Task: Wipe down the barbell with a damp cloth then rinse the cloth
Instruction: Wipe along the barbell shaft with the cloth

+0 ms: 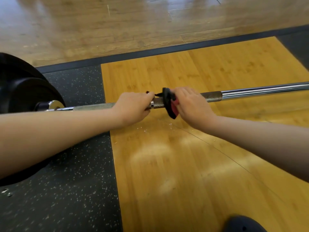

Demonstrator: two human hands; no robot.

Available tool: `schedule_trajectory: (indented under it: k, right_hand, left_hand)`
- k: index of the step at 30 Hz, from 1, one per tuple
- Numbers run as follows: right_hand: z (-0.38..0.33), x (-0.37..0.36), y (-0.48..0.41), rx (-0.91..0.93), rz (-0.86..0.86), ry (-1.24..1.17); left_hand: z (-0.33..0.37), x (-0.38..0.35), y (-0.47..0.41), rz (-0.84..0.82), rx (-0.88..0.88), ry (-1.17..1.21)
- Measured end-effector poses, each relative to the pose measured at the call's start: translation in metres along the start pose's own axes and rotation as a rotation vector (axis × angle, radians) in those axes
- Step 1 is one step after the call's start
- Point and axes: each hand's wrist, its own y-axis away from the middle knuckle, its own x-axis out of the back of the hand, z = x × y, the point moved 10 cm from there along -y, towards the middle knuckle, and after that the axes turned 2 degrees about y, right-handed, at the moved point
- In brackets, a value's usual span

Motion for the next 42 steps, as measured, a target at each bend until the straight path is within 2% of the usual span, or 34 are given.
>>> schedule_trajectory:
  k: [2, 6, 9, 12, 14, 16, 18, 21, 24, 26, 29, 30, 32, 35, 39, 42]
  right_hand:
    - [0.030, 0.007, 0.012, -0.068, -0.007, -0.016]
    - [0.092, 0.021, 0.036, -0.214, 0.003, -0.013]
    - [0.110, 0.025, 0.044, -0.346, 0.022, -0.111]
    - [0.088, 0.018, 0.034, -0.410, 0.071, -0.138]
    - [0.053, 0.013, 0.019, -0.349, 0.109, -0.118]
    - [0.012, 0.003, 0.002, -0.264, 0.124, -0.132]
    - [-0.023, -0.010, -0.011, -0.180, 0.107, -0.134]
    - [-0.049, -0.018, -0.019, -0.043, 0.078, -0.077]
    - [-0.041, -0.013, -0.012, 0.122, 0.013, -0.082]
    - [-0.010, -0.005, -0.004, 0.071, -0.017, -0.121]
    - [0.050, 0.010, 0.019, -0.080, -0.007, -0.117]
    - [0.068, 0.015, 0.028, -0.128, -0.007, -0.111]
    - [0.097, 0.024, 0.042, -0.230, 0.009, -0.115]
    - [0.112, 0.029, 0.051, -0.318, 0.045, -0.123]
    - [0.084, 0.029, 0.041, -0.276, 0.124, -0.108]
    - [0.047, 0.013, 0.023, -0.203, 0.070, -0.126]
  left_hand:
    - [0.005, 0.001, 0.008, 0.100, -0.037, -0.064]
    - [0.001, 0.000, -0.002, 0.094, -0.013, -0.091]
    - [0.003, -0.003, -0.005, 0.055, -0.036, -0.006]
    - [-0.007, -0.018, -0.016, -0.223, 0.017, 0.250]
    - [-0.009, -0.032, -0.019, -0.485, 0.059, 0.503]
    - [-0.006, -0.040, -0.015, -0.678, 0.086, 0.682]
    - [0.000, -0.043, -0.011, -0.777, 0.074, 0.753]
    - [0.005, -0.045, -0.010, -0.819, 0.073, 0.791]
    - [0.003, -0.041, -0.011, -0.750, 0.082, 0.809]
    - [-0.004, -0.035, -0.014, -0.611, 0.080, 0.717]
    - [-0.003, -0.008, -0.020, -0.268, -0.023, 0.198]
    - [0.007, 0.004, -0.020, -0.164, -0.059, 0.105]
    - [0.032, 0.016, -0.022, -0.063, -0.104, 0.125]
    - [0.064, 0.019, -0.037, -0.020, -0.097, 0.205]
    - [0.092, 0.022, -0.053, 0.043, -0.091, 0.261]
    - [0.088, 0.019, -0.050, 0.073, -0.050, 0.330]
